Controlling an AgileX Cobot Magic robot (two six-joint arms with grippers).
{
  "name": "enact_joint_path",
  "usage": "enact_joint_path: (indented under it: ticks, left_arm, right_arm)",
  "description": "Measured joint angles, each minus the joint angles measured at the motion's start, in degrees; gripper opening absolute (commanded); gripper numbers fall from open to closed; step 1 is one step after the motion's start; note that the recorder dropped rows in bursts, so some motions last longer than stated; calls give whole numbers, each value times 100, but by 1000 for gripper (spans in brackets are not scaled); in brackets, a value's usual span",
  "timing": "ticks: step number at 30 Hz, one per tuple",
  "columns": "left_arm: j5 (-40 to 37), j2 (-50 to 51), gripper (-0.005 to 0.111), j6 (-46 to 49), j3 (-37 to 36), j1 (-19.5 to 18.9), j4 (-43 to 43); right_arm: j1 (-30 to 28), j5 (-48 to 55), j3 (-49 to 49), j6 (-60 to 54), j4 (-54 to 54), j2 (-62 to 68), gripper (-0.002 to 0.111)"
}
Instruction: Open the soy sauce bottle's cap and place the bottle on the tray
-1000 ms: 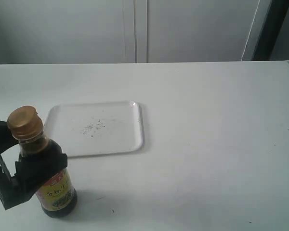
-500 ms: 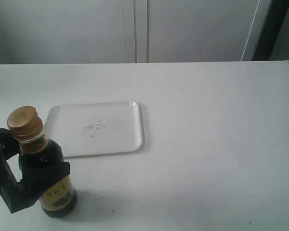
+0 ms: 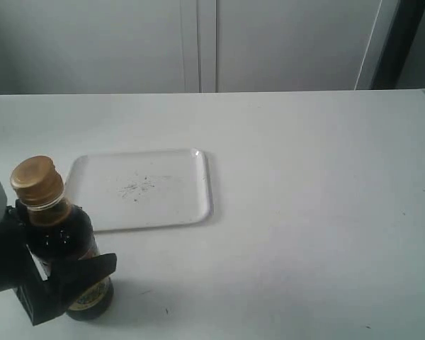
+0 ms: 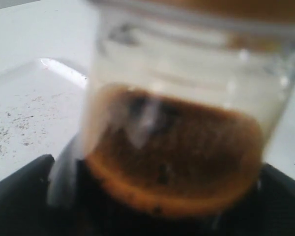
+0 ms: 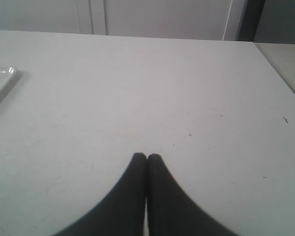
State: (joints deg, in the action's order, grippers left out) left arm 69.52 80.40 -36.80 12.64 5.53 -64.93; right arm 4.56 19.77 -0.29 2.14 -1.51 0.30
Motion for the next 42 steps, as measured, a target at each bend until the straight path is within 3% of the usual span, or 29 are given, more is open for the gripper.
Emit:
enact_joint_path:
  ticks: [8, 11, 18, 23, 25, 42]
  left_arm:
    - [0, 142, 102, 311, 0, 234, 296]
    - [-93, 150, 96, 338, 0, 234, 329]
    - [-267, 150, 56, 498, 0, 247, 325]
    - [-339, 150, 10, 569, 0, 246, 350]
    - [-339, 150, 0, 583, 0, 246, 350]
    - [-293, 150, 0, 907, 0, 246, 267]
  right_arm:
    - [0, 0, 0, 0, 0, 0, 0]
    - [0, 0, 0, 0, 0, 0, 0]
    - [0, 0, 0, 0, 0, 0, 0]
    - [0, 0, 0, 12, 0, 0, 0]
    - [0, 0, 0, 12, 0, 0, 0]
    - [0, 0, 0, 12, 0, 0, 0]
